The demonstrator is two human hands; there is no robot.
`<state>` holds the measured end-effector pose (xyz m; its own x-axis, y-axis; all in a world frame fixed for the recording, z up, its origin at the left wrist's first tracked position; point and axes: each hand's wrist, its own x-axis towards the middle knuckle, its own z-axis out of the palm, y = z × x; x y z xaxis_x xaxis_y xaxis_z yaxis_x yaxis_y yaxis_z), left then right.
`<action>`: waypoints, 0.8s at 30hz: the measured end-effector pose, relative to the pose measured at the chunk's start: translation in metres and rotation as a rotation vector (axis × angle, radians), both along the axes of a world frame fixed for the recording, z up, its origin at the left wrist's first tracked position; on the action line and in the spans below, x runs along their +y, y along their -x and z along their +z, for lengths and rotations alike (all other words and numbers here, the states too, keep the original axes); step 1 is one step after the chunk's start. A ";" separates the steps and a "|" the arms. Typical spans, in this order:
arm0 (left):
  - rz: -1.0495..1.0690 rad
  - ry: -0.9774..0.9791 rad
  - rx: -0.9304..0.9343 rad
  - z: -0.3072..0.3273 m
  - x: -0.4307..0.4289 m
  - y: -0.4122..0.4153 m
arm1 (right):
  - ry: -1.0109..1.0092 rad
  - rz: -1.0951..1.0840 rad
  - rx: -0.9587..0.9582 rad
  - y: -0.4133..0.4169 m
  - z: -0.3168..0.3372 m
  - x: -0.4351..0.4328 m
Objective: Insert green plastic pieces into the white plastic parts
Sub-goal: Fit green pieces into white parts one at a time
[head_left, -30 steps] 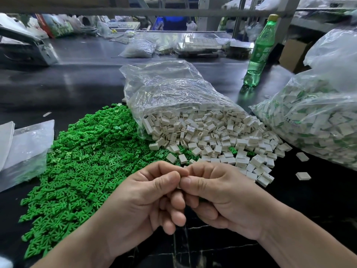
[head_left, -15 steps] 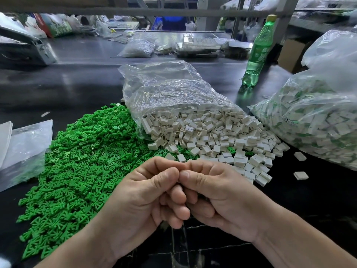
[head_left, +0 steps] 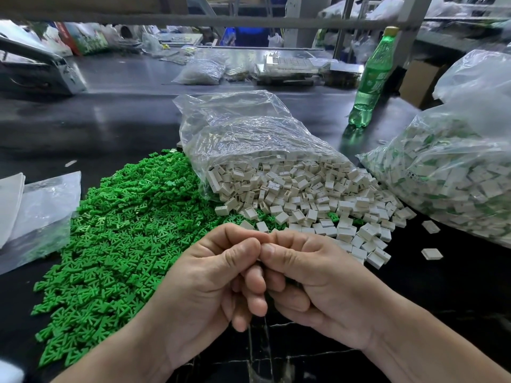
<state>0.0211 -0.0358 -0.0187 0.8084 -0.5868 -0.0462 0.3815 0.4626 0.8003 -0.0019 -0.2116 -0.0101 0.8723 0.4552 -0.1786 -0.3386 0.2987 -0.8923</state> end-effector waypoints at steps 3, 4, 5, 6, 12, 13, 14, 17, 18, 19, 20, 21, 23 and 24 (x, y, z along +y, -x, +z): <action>0.003 -0.001 -0.010 0.000 0.000 0.001 | 0.002 0.007 -0.006 0.000 -0.001 0.000; 0.000 0.003 -0.012 0.000 0.000 0.001 | 0.004 0.009 -0.010 0.000 -0.001 0.000; -0.003 0.011 -0.011 -0.001 -0.001 0.001 | 0.007 0.010 -0.015 -0.001 -0.002 0.001; -0.003 0.022 -0.011 -0.001 -0.001 0.001 | 0.008 0.008 -0.024 -0.001 -0.002 0.001; 0.054 -0.035 -0.163 0.001 0.005 0.000 | -0.029 -0.009 -0.048 -0.004 0.000 0.002; 0.077 -0.102 -0.221 0.001 0.007 -0.001 | -0.013 -0.014 -0.047 -0.004 -0.001 0.001; 0.099 -0.178 -0.295 0.001 0.009 -0.001 | 0.007 -0.020 -0.048 -0.004 -0.001 0.000; 0.166 -0.429 -0.540 0.001 0.010 -0.002 | 0.034 -0.023 -0.031 -0.005 -0.001 -0.002; 0.191 -0.501 -0.611 0.001 0.010 -0.001 | 0.035 -0.015 -0.024 -0.005 -0.001 -0.002; 0.216 -0.555 -0.674 0.001 0.011 0.000 | 0.039 -0.005 -0.019 -0.005 0.000 -0.002; 0.249 -0.603 -0.733 0.002 0.011 0.001 | 0.044 0.005 -0.012 -0.005 0.000 -0.002; 0.286 -0.647 -0.793 0.002 0.012 0.002 | 0.047 0.011 -0.005 -0.004 0.001 -0.002; 0.355 -0.709 -0.896 0.004 0.010 0.005 | 0.043 0.015 0.006 -0.003 0.002 -0.001; 0.385 -0.712 -0.916 0.005 0.009 0.007 | 0.036 0.019 0.007 -0.003 0.002 -0.001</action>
<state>0.0146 -0.0267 -0.0136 0.8260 -0.3784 0.4179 -0.5213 -0.2303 0.8217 0.0012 -0.2127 -0.0080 0.8625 0.4645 -0.2010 -0.3497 0.2599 -0.9001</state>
